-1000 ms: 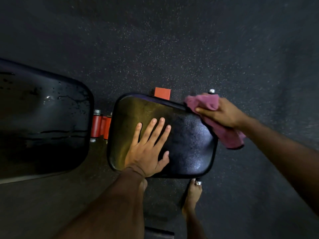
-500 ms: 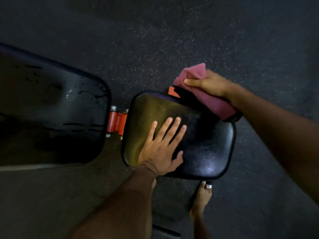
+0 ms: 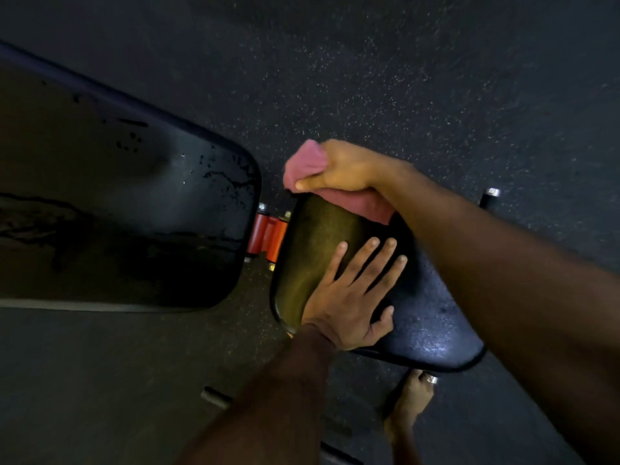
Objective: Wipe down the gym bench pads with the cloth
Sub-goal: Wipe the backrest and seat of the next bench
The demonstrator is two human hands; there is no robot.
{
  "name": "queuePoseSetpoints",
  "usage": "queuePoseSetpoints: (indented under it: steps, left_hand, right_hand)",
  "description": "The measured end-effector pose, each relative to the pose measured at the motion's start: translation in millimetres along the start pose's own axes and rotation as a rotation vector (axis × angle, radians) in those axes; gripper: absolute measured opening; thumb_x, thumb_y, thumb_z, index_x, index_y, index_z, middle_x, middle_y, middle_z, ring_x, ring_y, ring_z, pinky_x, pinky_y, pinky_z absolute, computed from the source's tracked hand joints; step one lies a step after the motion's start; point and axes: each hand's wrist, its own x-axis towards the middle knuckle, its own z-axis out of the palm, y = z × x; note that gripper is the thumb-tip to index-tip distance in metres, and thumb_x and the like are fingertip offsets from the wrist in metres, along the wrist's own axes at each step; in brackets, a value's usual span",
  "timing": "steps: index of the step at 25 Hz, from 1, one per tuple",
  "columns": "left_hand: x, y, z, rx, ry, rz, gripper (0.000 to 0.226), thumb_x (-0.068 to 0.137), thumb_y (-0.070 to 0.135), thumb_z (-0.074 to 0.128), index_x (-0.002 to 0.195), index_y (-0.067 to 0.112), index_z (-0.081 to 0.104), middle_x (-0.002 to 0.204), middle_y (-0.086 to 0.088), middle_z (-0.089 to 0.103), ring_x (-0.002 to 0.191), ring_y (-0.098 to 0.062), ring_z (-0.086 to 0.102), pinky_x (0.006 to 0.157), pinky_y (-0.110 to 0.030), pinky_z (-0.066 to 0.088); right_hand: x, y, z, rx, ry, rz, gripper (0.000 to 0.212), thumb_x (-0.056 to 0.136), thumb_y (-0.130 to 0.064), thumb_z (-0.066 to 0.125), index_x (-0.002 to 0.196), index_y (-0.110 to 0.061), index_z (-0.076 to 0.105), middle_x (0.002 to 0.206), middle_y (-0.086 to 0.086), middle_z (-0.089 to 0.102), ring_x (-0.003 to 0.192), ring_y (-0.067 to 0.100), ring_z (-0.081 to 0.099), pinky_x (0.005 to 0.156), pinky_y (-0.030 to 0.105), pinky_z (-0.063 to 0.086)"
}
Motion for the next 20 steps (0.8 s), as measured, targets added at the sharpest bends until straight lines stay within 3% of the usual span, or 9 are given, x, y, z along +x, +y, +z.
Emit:
queuePoseSetpoints:
  steps: [4, 7, 10, 13, 16, 18, 20]
  left_hand:
    - [1, 2, -4, 0.006, 0.004, -0.021, 0.082, 0.093, 0.050, 0.052, 0.165, 0.020, 0.025, 0.174, -0.006, 0.015, 0.161, -0.025, 0.012, 0.127, -0.058, 0.011]
    - [0, 1, -1, -0.008, -0.005, -0.014, 0.082, 0.095, 0.050, 0.051, 0.166, 0.020, 0.023, 0.174, -0.007, 0.013, 0.161, -0.025, 0.010, 0.127, -0.059, 0.012]
    - [-1, 2, -2, -0.040, -0.012, -0.004, 0.080, 0.095, 0.048, 0.048, 0.165, 0.020, 0.024, 0.174, -0.008, 0.013, 0.161, -0.026, 0.009, 0.127, -0.059, 0.009]
    - [1, -1, -1, -0.025, -0.007, 0.004, 0.077, 0.096, 0.048, 0.046, 0.165, 0.020, 0.026, 0.173, -0.006, 0.018, 0.161, -0.025, 0.011, 0.128, -0.059, 0.007]
    - [2, 1, -12, -0.108, -0.028, 0.001, 0.068, 0.099, 0.046, 0.046, 0.161, 0.019, 0.036, 0.170, -0.006, 0.029, 0.159, -0.024, 0.021, 0.126, -0.059, 0.015]
    - [-10, -17, -37, -0.147, -0.072, 0.095, 0.061, 0.102, 0.044, 0.046, 0.155, 0.014, 0.046, 0.165, -0.010, 0.038, 0.154, -0.025, 0.033, 0.123, -0.058, 0.026]
    - [-31, -76, -80, -0.017, -0.047, 0.196, 0.060, 0.103, 0.045, 0.046, 0.153, 0.013, 0.049, 0.162, -0.014, 0.042, 0.149, -0.028, 0.040, 0.124, -0.058, 0.027]
  right_hand:
    - [-92, 47, -9, 0.215, 0.214, 0.064, 0.053, 0.078, -0.060, 0.075, 0.119, -0.027, 0.073, 0.118, -0.008, 0.075, 0.110, 0.011, 0.069, 0.103, 0.047, 0.053]
    - [-85, 52, -4, 0.195, 0.158, 0.067, 0.055, 0.080, -0.068, 0.071, 0.121, -0.032, 0.072, 0.124, -0.010, 0.073, 0.116, 0.012, 0.067, 0.106, 0.048, 0.051]
    - [-42, 15, -6, 0.011, 0.109, 0.077, 0.057, 0.078, -0.077, 0.065, 0.119, -0.038, 0.069, 0.121, -0.012, 0.071, 0.113, 0.013, 0.066, 0.104, 0.047, 0.050]
    - [-39, -13, 3, -0.153, 0.089, -0.035, 0.039, 0.086, -0.056, 0.061, 0.122, -0.042, 0.062, 0.124, -0.014, 0.064, 0.115, 0.014, 0.060, 0.103, 0.046, 0.048]
    - [-68, -25, 0, -0.309, 0.115, -0.081, 0.063, 0.085, -0.022, 0.062, 0.144, -0.038, 0.049, 0.140, -0.003, 0.054, 0.121, 0.025, 0.054, 0.102, 0.048, 0.045]
    - [-86, -37, -9, -0.488, 0.166, -0.081, 0.078, 0.078, -0.012, 0.062, 0.150, -0.032, 0.042, 0.141, 0.002, 0.051, 0.118, 0.031, 0.054, 0.096, 0.051, 0.047]
    - [-89, -53, -14, -0.564, 0.181, -0.099, 0.074, 0.083, -0.010, 0.060, 0.151, -0.029, 0.039, 0.140, 0.002, 0.052, 0.116, 0.031, 0.055, 0.095, 0.051, 0.047]
